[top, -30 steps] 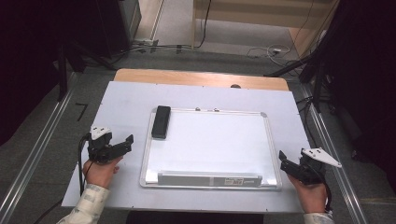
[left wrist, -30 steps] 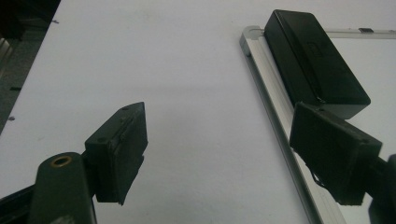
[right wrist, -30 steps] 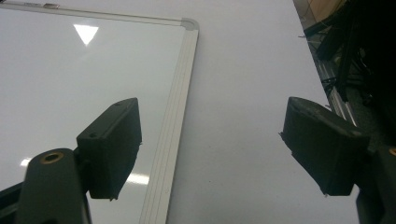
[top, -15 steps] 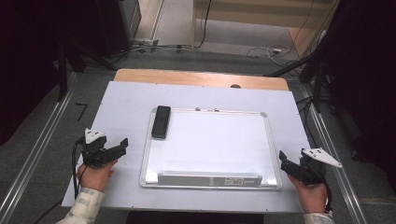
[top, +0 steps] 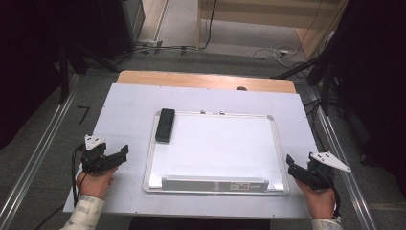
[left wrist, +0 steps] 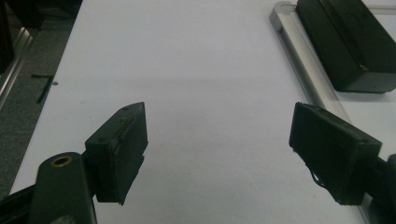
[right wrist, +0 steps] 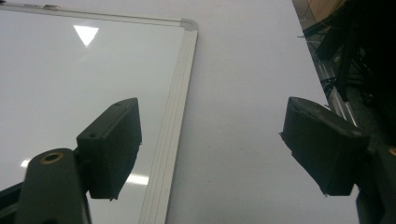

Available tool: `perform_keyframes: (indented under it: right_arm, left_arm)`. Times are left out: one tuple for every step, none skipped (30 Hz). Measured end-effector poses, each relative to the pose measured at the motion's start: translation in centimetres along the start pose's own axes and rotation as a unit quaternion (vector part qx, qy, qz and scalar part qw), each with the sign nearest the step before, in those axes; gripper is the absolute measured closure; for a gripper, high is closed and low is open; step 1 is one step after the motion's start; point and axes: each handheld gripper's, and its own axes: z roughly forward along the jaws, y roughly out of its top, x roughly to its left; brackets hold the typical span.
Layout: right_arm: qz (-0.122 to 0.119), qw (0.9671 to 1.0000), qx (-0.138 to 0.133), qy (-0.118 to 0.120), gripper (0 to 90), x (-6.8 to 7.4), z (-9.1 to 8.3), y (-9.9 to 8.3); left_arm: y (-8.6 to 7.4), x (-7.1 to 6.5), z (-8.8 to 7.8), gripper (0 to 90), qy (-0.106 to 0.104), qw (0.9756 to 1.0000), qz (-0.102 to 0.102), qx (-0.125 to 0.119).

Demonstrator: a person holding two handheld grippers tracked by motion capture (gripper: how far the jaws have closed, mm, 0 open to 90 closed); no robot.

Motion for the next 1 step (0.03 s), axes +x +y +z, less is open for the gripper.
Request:
perform_keyframes:
  right_arm:
    - [0.000,1.0000,0.000,0.001,18.4,-0.01,0.01,0.00]
  left_arm:
    - [-0.08,0.05,0.10,19.6,0.004,1.0000,-0.001,0.001]
